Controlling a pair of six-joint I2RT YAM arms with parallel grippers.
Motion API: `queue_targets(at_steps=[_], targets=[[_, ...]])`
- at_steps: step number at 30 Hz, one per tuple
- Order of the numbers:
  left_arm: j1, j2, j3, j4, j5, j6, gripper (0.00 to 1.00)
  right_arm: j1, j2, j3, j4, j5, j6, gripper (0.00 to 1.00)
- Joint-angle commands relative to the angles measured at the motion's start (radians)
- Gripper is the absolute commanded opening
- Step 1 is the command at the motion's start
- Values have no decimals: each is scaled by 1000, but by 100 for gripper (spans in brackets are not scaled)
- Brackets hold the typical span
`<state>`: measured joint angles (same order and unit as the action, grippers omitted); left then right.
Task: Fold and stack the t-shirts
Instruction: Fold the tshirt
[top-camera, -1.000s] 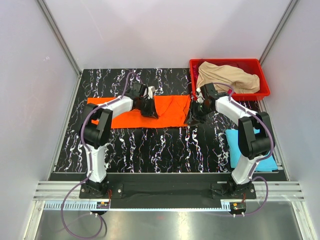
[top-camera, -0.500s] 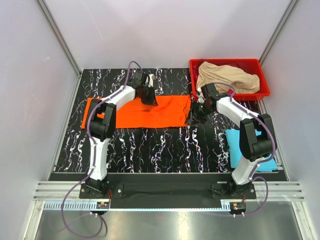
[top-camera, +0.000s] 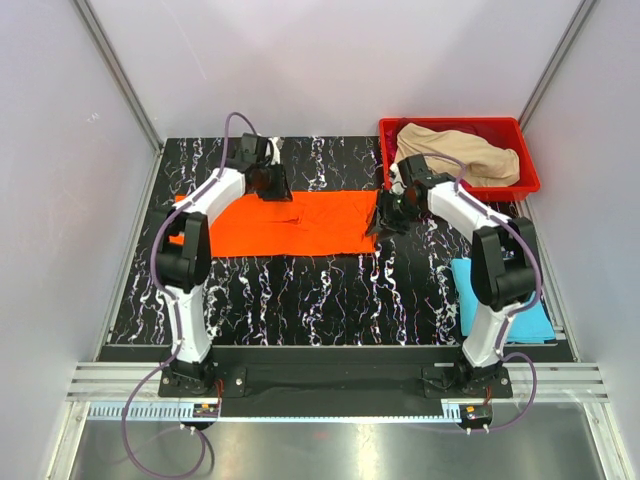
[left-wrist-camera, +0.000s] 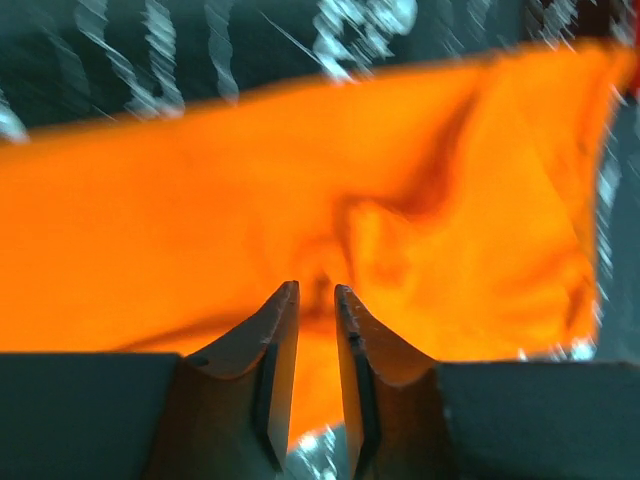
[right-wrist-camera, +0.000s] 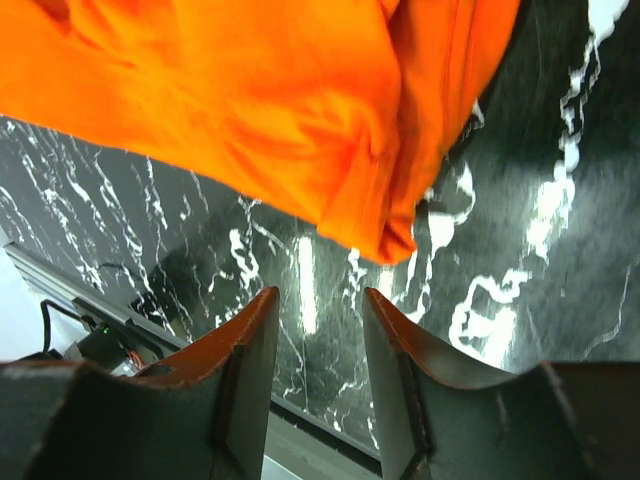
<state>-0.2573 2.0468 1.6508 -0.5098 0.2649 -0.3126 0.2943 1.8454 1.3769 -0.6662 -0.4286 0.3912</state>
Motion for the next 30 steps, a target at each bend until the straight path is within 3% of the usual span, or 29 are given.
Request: queue_targets(at_steps=[1,5,11,17,23,30], targets=[[-34,-100,-109,112,172,-14,23,0,66,69,-27,1,-31,46],[-69,-125,-230,250,258,-92,22,2,78,65,-19,-16,-25,46],[-89,-22,-238,414,336,-242,22,12,86,21,-1,-33,-40,46],[-74,84,-143,289,267,-269,20,11,89,-30,37,60,-46,45],[-74,84,-148,261,269,-258,20,14,118,-39,77,7,-74,45],[-73,84,-149,235,266,-241,20,19,143,-30,111,-12,-71,33]])
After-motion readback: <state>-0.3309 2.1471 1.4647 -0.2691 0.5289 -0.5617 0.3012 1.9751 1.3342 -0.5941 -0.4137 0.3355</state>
